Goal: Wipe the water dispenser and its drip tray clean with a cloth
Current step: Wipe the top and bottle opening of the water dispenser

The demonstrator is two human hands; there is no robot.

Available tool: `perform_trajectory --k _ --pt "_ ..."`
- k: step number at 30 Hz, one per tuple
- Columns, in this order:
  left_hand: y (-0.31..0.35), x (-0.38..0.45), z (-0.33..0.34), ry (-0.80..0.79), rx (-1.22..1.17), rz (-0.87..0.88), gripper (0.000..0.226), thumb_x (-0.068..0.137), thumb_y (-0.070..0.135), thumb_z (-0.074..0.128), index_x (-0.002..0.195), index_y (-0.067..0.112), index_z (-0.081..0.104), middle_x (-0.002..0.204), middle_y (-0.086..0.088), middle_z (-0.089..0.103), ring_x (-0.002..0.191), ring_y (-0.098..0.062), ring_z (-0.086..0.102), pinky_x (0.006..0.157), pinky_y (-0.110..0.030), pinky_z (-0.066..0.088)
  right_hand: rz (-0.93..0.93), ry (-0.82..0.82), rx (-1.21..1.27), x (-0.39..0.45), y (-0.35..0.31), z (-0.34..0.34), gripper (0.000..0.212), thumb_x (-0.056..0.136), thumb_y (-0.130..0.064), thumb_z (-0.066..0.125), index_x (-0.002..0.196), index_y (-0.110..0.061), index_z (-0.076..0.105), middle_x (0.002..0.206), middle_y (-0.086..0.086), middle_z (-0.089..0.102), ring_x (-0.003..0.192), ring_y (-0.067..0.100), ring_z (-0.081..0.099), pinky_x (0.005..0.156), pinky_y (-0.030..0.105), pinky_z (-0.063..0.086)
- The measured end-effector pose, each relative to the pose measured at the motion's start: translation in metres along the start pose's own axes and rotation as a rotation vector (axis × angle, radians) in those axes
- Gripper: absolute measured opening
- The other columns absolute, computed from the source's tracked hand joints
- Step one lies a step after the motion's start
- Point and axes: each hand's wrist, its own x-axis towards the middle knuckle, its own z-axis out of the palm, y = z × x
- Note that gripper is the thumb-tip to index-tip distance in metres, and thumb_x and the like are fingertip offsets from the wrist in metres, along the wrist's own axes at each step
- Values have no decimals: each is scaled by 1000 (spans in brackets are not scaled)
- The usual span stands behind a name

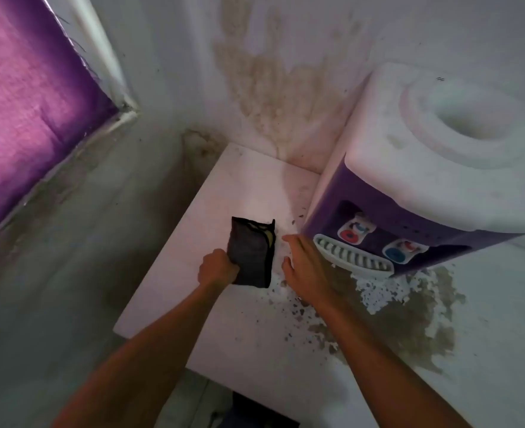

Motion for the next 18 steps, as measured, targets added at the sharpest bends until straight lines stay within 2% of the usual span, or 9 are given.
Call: perform_trajectory --k 3,8,11,13,15,18 --pt "2 -5 -9 -77 -100 6 22 87 22 70 95 3 63 99 -15 69 84 -26 65 79 -37 59 72 -35 41 -7 1 -1 35 94 -11 55 130 -10 55 121 10 60 106 25 58 91 36 49" --pt "34 -23 -39 -66 -261 98 15 87 19 72 88 9 61 93 -11 64 90 -28 64 81 -39 59 173 -130 120 -14 -3 -9 37 94 -12 58 131 -12 54 125 9 60 112 26 58 92 35 49" --pt "61 -37 -56 -110 -357 181 8 89 13 73 89 11 64 97 -13 66 94 -31 67 81 -46 62 194 -143 215 -17 -11 -19 41 95 -17 63 134 -14 52 127 6 57 109 21 56 83 23 39" --pt "77 -44 -65 -128 -378 220 16 89 12 75 101 6 66 105 -15 67 94 -30 69 74 -41 64 207 -145 266 -15 -20 -27 49 93 -29 69 136 -19 48 129 0 55 104 14 54 80 22 39" --pt "94 -56 -73 -150 -391 280 21 88 11 77 104 6 65 106 -17 68 93 -29 69 70 -35 64 217 -131 314 -15 -29 -39 66 86 -46 75 140 -26 42 132 -6 52 108 12 54 84 25 47" --pt "116 -73 -88 -233 -267 407 19 86 12 78 102 8 69 107 -15 69 96 -26 68 77 -32 63 211 -86 336 -15 -42 -55 88 74 -64 77 143 -34 32 134 -9 49 115 12 54 92 29 51"
